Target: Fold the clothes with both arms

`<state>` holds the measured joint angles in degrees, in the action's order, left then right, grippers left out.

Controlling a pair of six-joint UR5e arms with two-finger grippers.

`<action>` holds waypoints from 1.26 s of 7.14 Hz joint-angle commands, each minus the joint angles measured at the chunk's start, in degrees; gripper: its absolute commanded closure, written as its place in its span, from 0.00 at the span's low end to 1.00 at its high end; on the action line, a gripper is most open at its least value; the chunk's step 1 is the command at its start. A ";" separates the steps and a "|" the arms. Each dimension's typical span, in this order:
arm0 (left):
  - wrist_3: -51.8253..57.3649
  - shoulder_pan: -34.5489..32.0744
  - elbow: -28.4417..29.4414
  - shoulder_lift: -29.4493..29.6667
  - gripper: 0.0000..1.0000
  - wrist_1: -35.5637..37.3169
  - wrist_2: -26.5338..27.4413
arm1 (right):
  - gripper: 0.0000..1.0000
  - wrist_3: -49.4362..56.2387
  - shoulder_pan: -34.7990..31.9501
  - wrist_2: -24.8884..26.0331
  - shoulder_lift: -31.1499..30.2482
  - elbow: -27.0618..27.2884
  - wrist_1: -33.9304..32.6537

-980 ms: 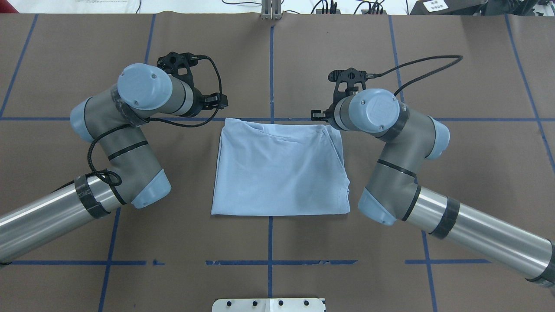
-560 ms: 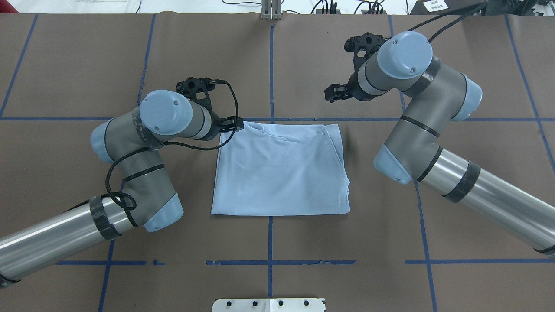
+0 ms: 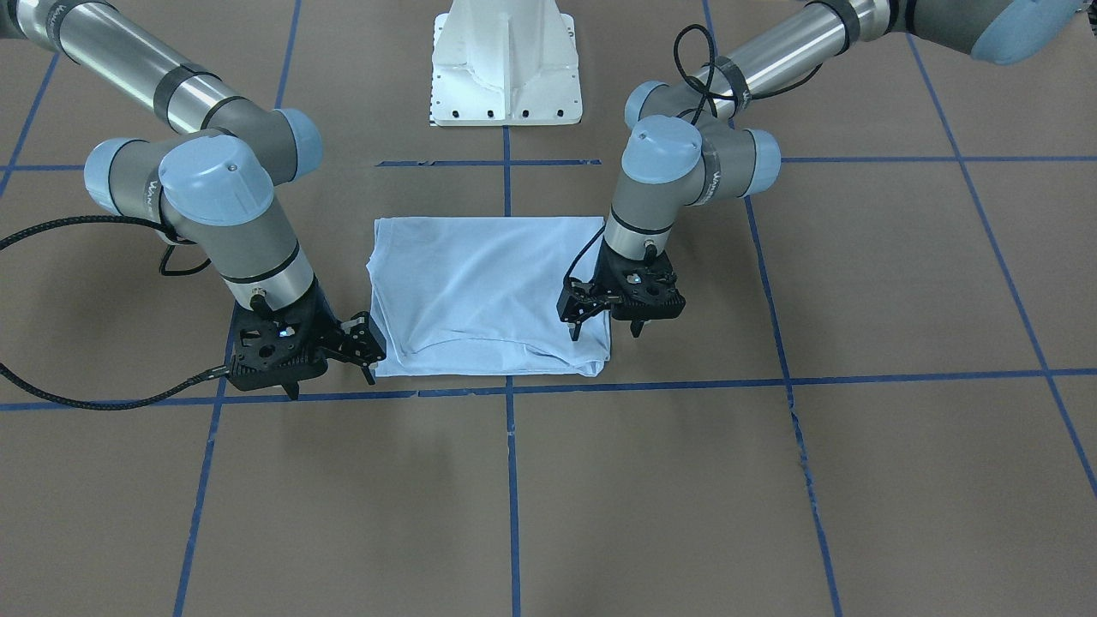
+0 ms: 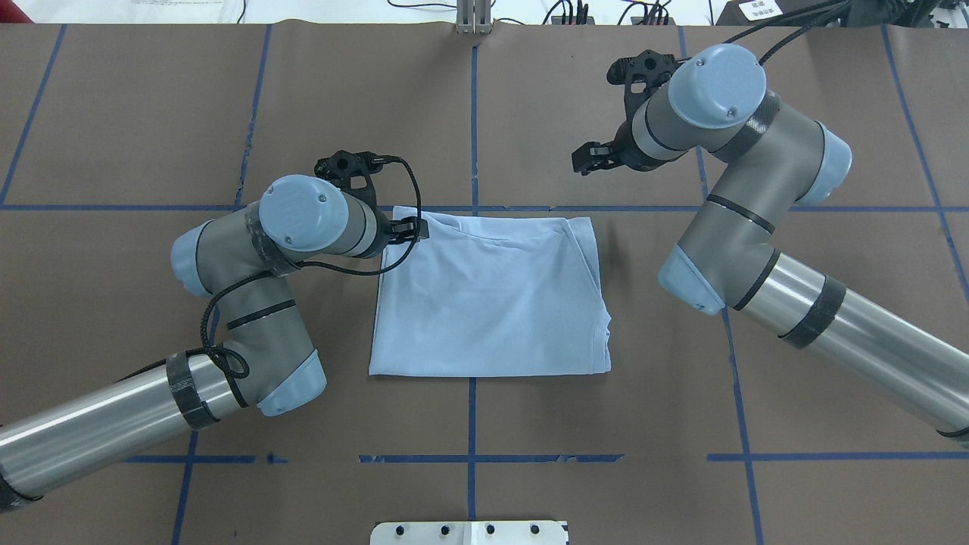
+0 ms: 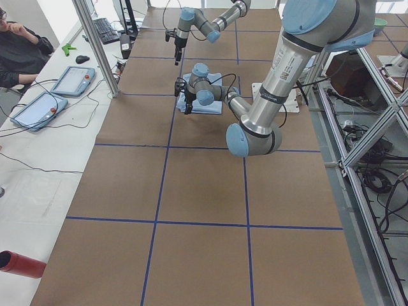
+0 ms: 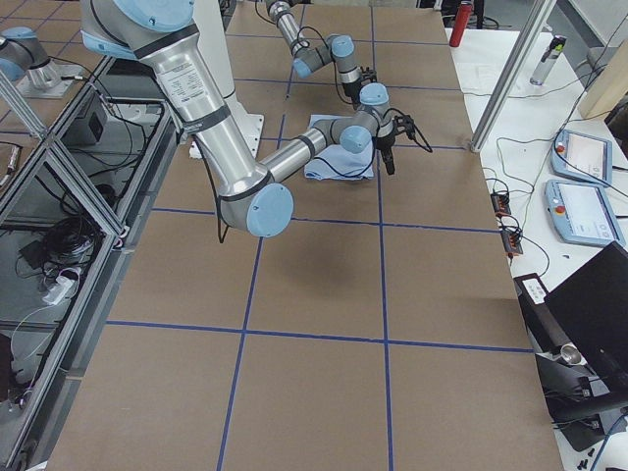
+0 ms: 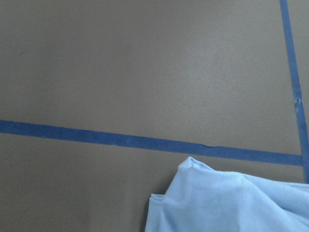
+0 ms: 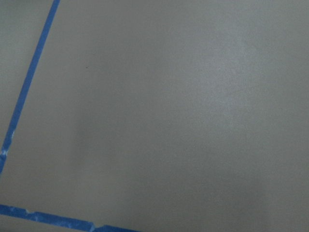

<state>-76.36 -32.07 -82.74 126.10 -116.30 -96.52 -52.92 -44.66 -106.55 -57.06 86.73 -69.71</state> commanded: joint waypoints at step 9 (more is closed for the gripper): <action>2.00 -4.13 4.44 0.64 0.00 0.55 2.12 | 0.00 0.01 0.09 -0.23 -0.15 0.02 0.01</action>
<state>-74.69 -34.95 -78.00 126.65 -115.83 -94.17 -52.91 -44.60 -106.55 -57.22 86.70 -69.56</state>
